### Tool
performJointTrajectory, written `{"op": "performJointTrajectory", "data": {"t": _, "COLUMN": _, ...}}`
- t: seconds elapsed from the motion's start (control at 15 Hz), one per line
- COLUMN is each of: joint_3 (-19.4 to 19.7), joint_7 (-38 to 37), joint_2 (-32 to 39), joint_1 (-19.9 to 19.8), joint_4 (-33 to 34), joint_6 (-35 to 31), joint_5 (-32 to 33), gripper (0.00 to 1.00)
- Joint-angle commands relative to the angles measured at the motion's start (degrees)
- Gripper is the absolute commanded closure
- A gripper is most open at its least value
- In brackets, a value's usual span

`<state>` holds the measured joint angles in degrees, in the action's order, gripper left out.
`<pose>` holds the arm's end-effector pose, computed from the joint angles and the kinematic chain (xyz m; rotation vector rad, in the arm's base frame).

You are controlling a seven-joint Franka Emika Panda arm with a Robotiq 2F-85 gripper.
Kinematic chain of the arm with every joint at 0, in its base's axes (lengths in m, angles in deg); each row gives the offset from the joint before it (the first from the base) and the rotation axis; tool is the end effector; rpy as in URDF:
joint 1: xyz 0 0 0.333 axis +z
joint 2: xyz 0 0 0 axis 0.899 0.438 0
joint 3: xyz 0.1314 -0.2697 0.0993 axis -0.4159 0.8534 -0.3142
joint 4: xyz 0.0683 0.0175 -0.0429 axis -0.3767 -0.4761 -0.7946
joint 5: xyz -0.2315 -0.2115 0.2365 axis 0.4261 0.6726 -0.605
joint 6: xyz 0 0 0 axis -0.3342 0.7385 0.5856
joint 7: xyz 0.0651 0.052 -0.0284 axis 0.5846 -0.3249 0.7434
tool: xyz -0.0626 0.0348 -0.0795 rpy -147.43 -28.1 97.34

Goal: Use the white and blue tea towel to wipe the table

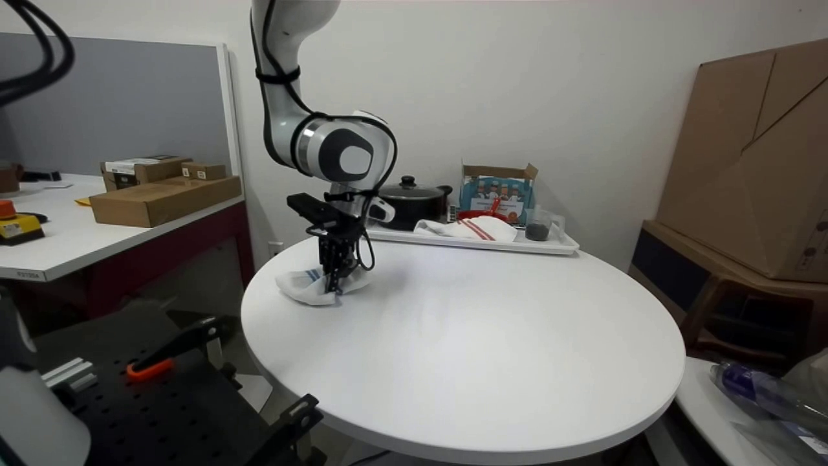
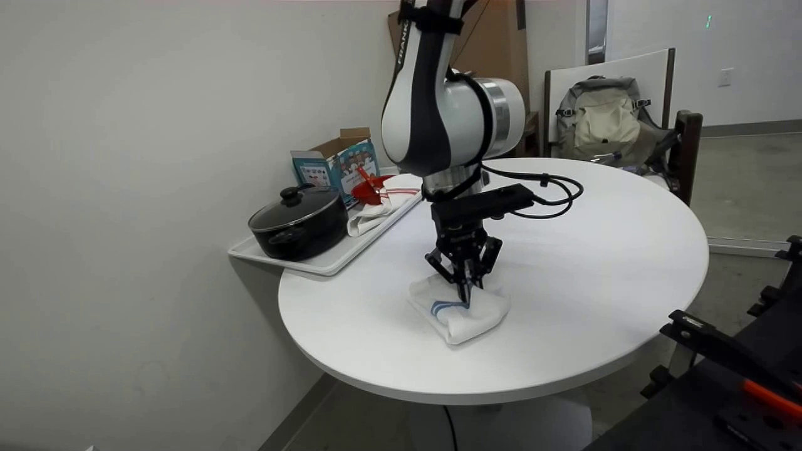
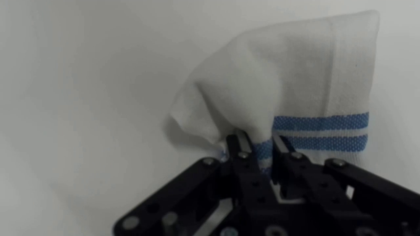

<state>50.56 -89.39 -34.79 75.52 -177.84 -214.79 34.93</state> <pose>0.5016 0.1615 0.0809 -3.0234 0.2438 0.3498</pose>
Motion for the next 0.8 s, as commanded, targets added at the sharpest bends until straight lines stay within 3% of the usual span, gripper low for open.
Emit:
{"op": "performJointTrajectory", "data": {"t": 0.0, "joint_3": 1.0, "joint_7": -5.2, "joint_2": 5.4, "joint_1": 6.5, "joint_4": -0.9, "joint_6": -1.2, "joint_5": 2.9, "gripper": 0.96}}
{"op": "performJointTrajectory", "data": {"t": 0.33, "joint_3": 0.7, "joint_7": -8.7, "joint_2": 5.2, "joint_1": 11.0, "joint_4": -2.5, "joint_6": -2.7, "joint_5": 4.6, "gripper": 0.96}}
{"op": "performJointTrajectory", "data": {"t": 0.73, "joint_3": 4.7, "joint_7": -10.4, "joint_2": 0.1, "joint_1": 9.9, "joint_4": -9.5, "joint_6": -4.7, "joint_5": 5.7, "gripper": 0.96}}
